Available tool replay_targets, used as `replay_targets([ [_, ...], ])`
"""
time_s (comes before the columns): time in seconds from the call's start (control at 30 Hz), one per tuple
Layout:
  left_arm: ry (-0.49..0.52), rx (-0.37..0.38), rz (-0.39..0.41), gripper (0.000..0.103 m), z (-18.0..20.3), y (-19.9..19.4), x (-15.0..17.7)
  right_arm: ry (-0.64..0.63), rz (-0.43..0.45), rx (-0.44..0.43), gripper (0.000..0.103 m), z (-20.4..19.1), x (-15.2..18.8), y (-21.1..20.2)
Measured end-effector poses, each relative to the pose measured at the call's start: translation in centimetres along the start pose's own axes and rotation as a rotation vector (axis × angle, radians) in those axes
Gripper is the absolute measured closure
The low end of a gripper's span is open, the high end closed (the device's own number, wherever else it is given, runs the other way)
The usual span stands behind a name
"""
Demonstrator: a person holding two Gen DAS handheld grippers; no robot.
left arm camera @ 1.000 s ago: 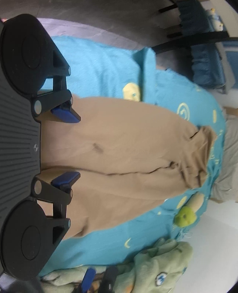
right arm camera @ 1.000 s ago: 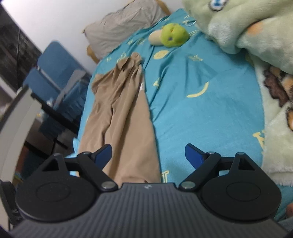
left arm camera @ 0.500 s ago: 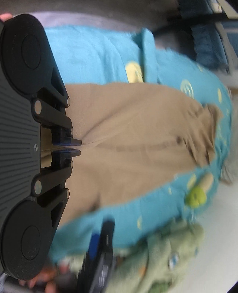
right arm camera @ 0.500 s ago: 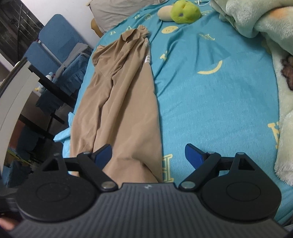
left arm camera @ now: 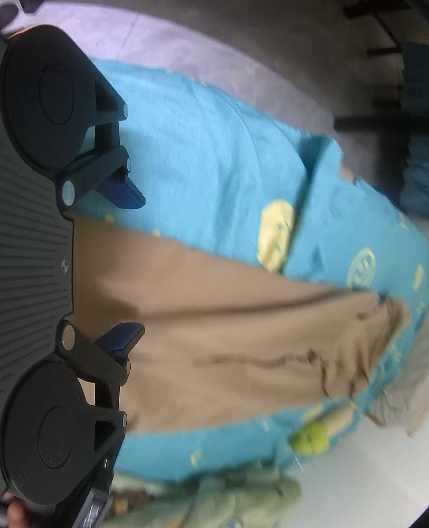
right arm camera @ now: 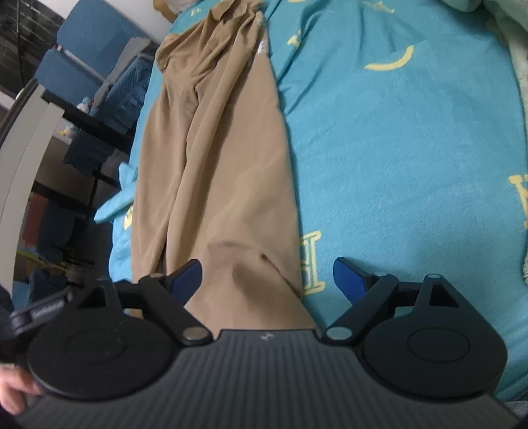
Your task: Fold clothes
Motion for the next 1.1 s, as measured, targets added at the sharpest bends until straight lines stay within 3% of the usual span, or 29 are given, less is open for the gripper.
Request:
replay_targets([
  [0.07,0.033,-0.026,-0.021,0.019,0.4,0.6,0.1,-0.025,-0.022,0.001,0.013,-0.3,0.4,0.3],
  [0.13,0.075,-0.043,-0.034,0.02,0.9,0.7,0.4,-0.06,-0.038,0.008,0.013,-0.6,0.8,0.3],
  [0.23,0.097,0.004,-0.089,0.028,1.5,0.8,1.5,-0.143,-0.083,0.026,0.014,-1.7,2.1,0.6],
  [0.3,0.104,0.025,-0.11,0.053,1.8,0.5,1.9,-0.216,-0.111,0.055,0.015,-2.6,3.1,0.9],
  [0.33,0.108,0.034,-0.119,0.061,1.9,0.4,2.0,-0.266,-0.119,0.082,0.022,-3.1,3.6,1.0],
  [0.4,0.141,0.041,-0.103,0.098,2.4,-0.1,2.1,-0.36,-0.121,0.14,0.033,-4.0,4.5,1.1],
  [0.43,0.16,0.043,-0.092,0.099,2.6,-0.4,2.2,-0.396,-0.103,0.174,0.042,-4.2,4.6,0.8],
  [0.47,0.174,0.047,-0.063,0.099,2.8,-1.0,2.1,-0.431,-0.085,0.209,0.074,-4.4,4.7,0.6],
  [0.5,0.17,0.059,-0.022,0.099,2.8,-1.8,1.9,-0.467,-0.066,0.243,0.091,-4.7,4.8,0.4],
  [0.67,0.131,0.158,0.204,0.1,2.8,-8.0,0.9,-0.421,0.035,0.179,0.095,-5.1,3.5,-3.6],
  [0.8,0.147,0.239,0.37,0.102,4.7,-14.3,1.0,-0.38,0.193,0.093,0.095,-6.4,2.6,-9.9],
  [0.93,0.157,0.3,0.479,0.102,5.9,-19.5,3.7,-0.347,0.326,0.024,0.096,-6.9,2.8,-16.7],
  [1.1,0.155,0.367,0.587,0.102,7.6,-25.3,7.8,-0.333,0.405,-0.049,0.096,-5.8,5.8,-22.6],
])
Point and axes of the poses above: each gripper's, at about its wrist camera, not at the fingertips, and y roughly the way its jaws point, z to its right, x to its underside, the point moved 7 cm from there along y, roughly the way its jaws point, and after that the axes turned 6 degrees about y, right-handed, at the moved point
